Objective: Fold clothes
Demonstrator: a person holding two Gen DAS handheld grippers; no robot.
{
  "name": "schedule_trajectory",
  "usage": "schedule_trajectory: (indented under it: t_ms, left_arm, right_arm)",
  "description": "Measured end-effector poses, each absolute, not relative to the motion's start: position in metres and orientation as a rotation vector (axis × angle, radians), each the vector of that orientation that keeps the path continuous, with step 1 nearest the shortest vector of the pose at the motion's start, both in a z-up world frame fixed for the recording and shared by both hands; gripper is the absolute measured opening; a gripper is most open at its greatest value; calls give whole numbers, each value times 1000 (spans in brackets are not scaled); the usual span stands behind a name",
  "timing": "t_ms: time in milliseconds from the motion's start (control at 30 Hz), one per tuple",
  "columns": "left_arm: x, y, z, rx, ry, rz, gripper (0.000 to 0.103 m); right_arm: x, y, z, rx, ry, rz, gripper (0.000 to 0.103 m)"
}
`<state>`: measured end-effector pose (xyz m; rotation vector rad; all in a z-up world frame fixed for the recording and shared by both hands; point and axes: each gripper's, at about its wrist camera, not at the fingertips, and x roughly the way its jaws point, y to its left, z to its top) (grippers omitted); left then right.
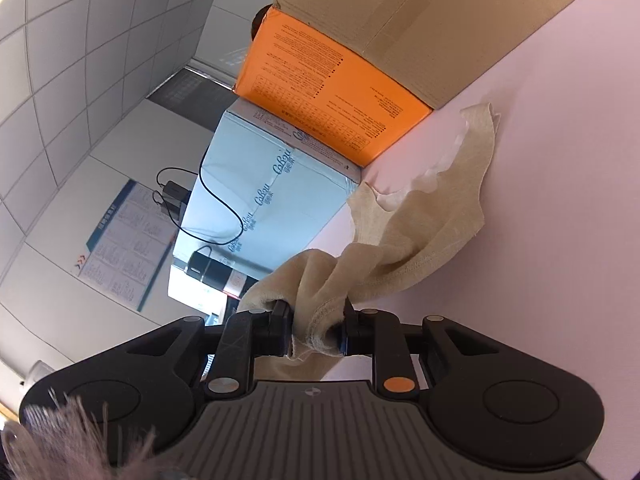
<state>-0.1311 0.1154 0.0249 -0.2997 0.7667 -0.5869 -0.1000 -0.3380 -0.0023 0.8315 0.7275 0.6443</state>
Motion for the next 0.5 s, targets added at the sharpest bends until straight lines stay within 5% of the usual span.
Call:
schedule_trajectory:
  t_ms: [233, 333, 400, 500]
  left_arm:
    - [-162, 113, -10, -162, 977, -601, 6]
    - [-163, 114, -25, -111, 1072, -574, 8]
    - [-162, 114, -26, -93, 1092, -579, 10]
    - [-160, 116, -20, -45, 1104, -592, 27]
  right_arm:
    - [-133, -344, -16, 495, 1021, 601, 27]
    - [-142, -345, -21, 382, 1102, 564, 51]
    - [-143, -349, -21, 351, 1125, 549, 53]
    - [-140, -360, -10, 339, 1092, 525, 72]
